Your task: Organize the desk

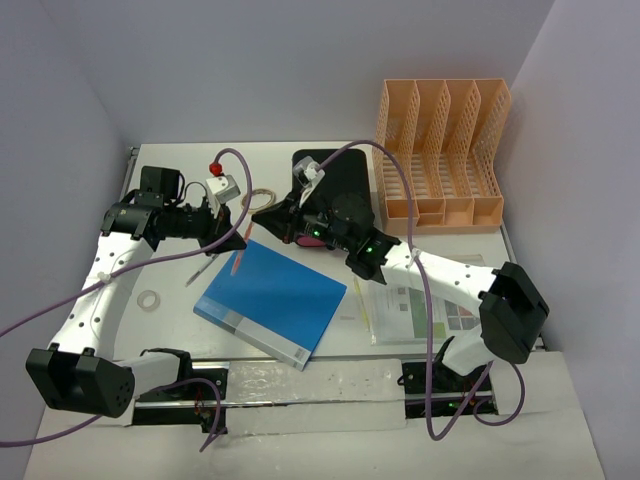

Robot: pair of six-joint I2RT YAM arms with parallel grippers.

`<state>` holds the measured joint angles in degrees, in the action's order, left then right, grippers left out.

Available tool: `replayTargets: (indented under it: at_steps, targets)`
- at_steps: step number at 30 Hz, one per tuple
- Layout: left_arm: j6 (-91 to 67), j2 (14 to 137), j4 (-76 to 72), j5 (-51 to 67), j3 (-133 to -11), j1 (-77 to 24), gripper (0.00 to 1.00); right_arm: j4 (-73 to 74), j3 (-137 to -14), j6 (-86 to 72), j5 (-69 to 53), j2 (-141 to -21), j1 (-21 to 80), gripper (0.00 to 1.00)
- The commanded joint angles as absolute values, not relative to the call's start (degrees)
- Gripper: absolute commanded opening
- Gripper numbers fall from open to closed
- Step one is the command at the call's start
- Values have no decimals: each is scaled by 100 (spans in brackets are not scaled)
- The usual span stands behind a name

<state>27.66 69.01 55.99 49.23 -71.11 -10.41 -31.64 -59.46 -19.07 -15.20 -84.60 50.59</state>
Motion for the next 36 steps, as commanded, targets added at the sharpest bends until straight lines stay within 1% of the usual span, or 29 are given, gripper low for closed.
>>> replayTargets:
  at_steps: [1,3,7,10,11,12,16,18,19,20,23,28,31,34,36]
  targets:
    - [2541,6804,5145,4883,-7129,-1072,0,-3122,-6017,-1984,-1798,-8587,5018,0]
    - [2400,6803,4919,4854,-7108,-1072,0,-3116,-6066,-2054,-2077,-8716,5016,0]
    - [2327,6808,4787,4971,-7084,-1072,0,-3192,-6024,-2137,-2125,-8743,5018,0]
    - [2296,6769,4739,4931,-7068,-1072,0,-3309,-5952,-2186,-2142,-8728,5010,7]
    - [2278,6752,4721,4931,-7066,-1072,0,-3321,-5950,-2188,-2168,-8735,5018,10]
    - [2246,6750,4690,4938,-7051,-1072,0,-3330,-5958,-2219,-2216,-8759,5019,22]
    - [2246,6714,4690,4909,-7017,-1072,0,-3363,-5985,-2313,-2258,-8825,5014,51]
    - [2287,6697,4721,4920,-6991,-1072,0,-3389,-5987,-2348,-2250,-8833,5018,61]
    - [2324,6697,4752,4941,-6976,-1072,0,-3379,-5992,-2354,-2250,-8833,5019,64]
    - [2357,6683,4793,4958,-6950,-1072,0,-3351,-6004,-2346,-2265,-8833,5014,65]
    - [2429,6656,4849,4978,-6870,-1072,0,-3346,-6012,-2332,-2294,-8795,5013,65]
    - [2452,6624,4872,5007,-6858,-1072,0,-3436,-6081,-2426,-2311,-8850,5010,61]
    - [2461,6616,4891,5047,-6897,-1072,0,-3452,-6183,-2503,-2303,-9009,5016,55]
    - [2452,6601,4903,5081,-6925,-1073,0,-3455,-6260,-2549,-2303,-9115,5018,47]
    - [2443,6609,4887,5098,-6908,-1081,0,-3463,-6285,-2567,-2311,-9159,5018,46]
